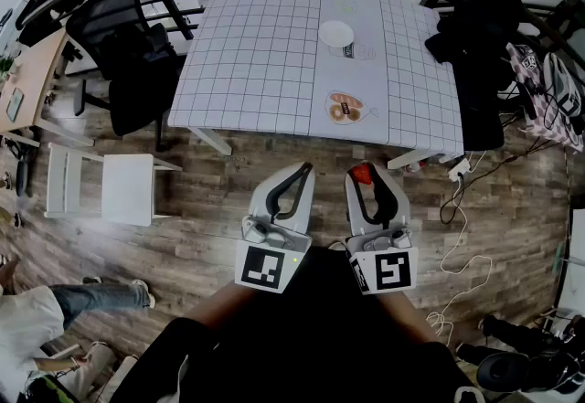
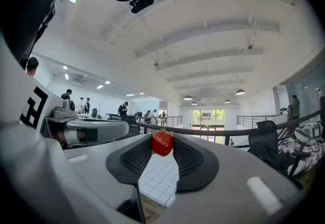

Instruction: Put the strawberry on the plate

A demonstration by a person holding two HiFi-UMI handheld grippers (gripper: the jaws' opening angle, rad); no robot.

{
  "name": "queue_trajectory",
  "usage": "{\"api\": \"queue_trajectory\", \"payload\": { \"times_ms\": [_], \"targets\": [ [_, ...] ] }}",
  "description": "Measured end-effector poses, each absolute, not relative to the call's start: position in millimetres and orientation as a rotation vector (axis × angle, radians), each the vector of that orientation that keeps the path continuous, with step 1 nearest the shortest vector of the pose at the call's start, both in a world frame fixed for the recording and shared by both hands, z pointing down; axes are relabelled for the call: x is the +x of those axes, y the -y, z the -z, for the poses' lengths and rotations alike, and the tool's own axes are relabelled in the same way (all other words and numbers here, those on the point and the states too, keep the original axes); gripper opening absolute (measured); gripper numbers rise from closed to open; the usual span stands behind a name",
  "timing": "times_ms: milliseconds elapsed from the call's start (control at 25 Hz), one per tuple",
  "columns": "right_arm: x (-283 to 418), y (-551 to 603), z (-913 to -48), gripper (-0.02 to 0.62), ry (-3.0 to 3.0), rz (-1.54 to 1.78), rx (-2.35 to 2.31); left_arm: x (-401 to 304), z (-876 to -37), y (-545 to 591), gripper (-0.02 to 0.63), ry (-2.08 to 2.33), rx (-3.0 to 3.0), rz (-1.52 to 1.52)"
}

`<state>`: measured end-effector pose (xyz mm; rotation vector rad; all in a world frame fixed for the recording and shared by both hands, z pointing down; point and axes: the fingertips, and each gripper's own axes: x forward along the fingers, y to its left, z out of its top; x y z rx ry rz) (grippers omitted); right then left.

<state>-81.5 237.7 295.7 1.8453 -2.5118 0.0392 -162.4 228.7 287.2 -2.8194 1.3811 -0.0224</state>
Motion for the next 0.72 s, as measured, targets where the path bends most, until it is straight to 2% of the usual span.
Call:
{"api": "queue_trajectory", "payload": {
  "times_ms": [120, 720],
  "targets": [
    [-46.1, -252.5, -277.5, 0.129, 2.515, -0.035, 1.859, -129.3, -274.5, -245.1, 0.009, -1.392, -2.825, 0.003],
    [-23.2, -267.7, -294.3, 0.129, 2.578, -0.042, 1.797, -95.4, -288.6, -265.0, 0.009, -1.415, -2.793, -0.053]
  ]
}}
